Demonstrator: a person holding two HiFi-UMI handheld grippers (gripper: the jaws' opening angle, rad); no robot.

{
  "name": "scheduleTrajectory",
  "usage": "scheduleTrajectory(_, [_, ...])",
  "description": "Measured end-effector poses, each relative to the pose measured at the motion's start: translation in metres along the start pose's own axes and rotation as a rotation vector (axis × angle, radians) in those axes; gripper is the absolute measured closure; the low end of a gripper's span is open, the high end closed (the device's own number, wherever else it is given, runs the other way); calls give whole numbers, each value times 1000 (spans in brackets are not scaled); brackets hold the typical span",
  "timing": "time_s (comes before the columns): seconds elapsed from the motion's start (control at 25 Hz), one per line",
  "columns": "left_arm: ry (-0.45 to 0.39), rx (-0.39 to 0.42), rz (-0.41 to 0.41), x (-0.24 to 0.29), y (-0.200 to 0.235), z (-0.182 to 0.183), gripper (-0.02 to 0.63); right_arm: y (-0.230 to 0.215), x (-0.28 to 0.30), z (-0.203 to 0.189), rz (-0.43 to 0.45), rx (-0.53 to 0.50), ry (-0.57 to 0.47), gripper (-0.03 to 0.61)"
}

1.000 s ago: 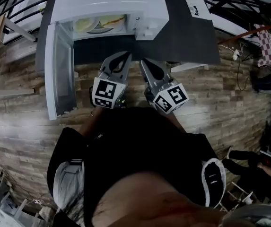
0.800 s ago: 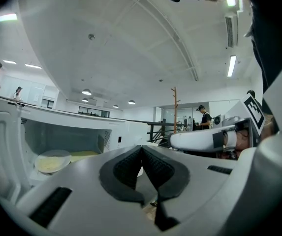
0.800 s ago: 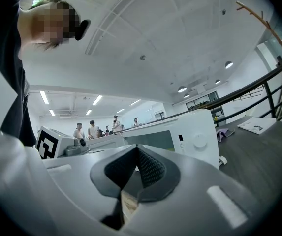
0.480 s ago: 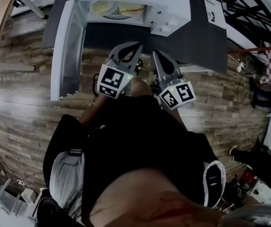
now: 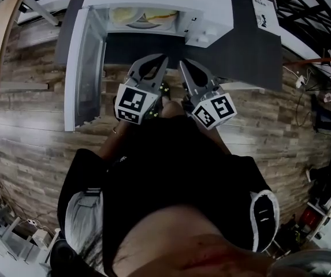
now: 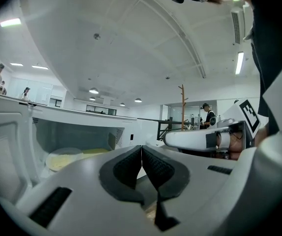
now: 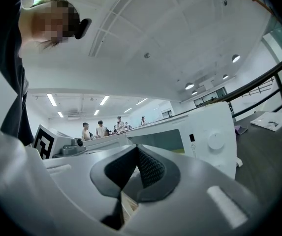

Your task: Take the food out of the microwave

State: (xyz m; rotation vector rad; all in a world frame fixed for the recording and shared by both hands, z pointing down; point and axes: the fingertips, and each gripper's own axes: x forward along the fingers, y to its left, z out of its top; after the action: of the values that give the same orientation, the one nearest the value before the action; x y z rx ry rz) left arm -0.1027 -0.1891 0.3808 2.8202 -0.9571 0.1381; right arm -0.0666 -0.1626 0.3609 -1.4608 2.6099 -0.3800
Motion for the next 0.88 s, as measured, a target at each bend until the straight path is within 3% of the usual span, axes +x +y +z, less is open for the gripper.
scheduleTrajectory(0.48, [28,-6,-3,39,18,-6,606,-26,32,-6,36,5,43,580])
scheduleTrajectory(0.88, [25,-83,129,31,68,-18,606,-27,70,-22,113,34,83,580])
